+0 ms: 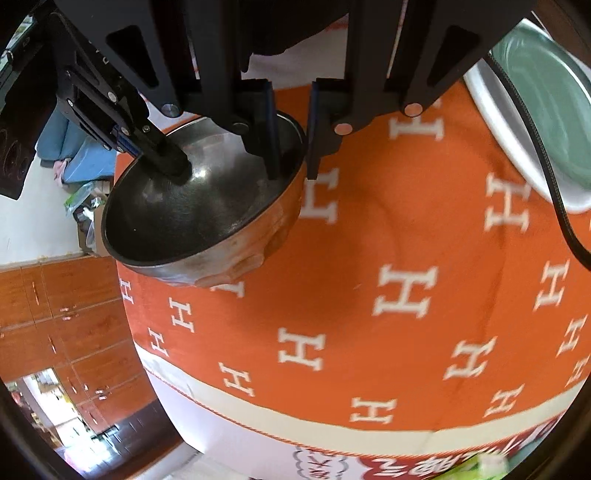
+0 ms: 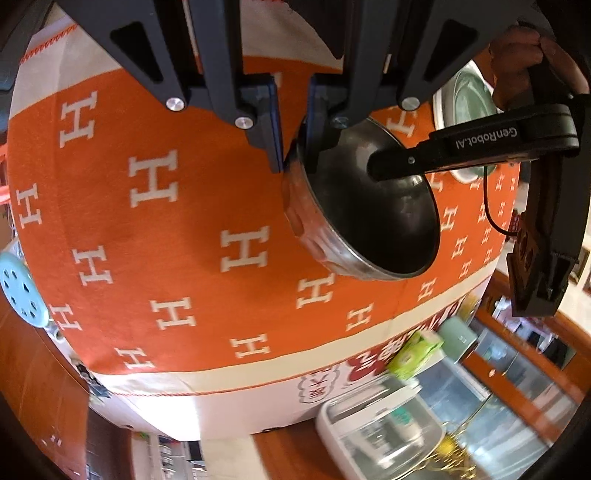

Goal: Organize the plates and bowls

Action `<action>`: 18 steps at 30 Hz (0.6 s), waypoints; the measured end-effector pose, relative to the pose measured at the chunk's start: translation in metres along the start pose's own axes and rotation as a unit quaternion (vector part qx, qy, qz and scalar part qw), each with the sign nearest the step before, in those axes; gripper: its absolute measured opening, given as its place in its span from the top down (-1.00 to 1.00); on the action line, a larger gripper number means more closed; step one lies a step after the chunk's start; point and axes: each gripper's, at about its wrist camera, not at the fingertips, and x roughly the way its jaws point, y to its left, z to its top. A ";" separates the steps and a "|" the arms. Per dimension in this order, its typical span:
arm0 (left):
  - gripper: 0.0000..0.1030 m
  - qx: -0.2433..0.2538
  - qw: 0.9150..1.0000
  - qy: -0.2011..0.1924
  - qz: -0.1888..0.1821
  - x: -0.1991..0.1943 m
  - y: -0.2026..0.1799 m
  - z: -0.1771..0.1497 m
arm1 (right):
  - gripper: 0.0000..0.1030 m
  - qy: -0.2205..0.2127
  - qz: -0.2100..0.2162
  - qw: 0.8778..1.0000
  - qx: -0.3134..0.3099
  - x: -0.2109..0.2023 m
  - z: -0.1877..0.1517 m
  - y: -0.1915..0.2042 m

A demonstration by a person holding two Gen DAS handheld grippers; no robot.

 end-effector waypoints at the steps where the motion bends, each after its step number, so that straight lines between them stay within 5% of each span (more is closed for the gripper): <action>1: 0.79 -0.005 1.000 0.000 -0.003 -0.004 0.005 -0.005 | 0.79 0.001 0.001 1.000 -0.006 -0.001 -0.003 0.007; 18: 0.79 -0.079 0.996 -0.052 -0.003 -0.089 0.104 -0.082 | 0.79 0.012 0.041 0.994 -0.101 0.002 -0.041 0.121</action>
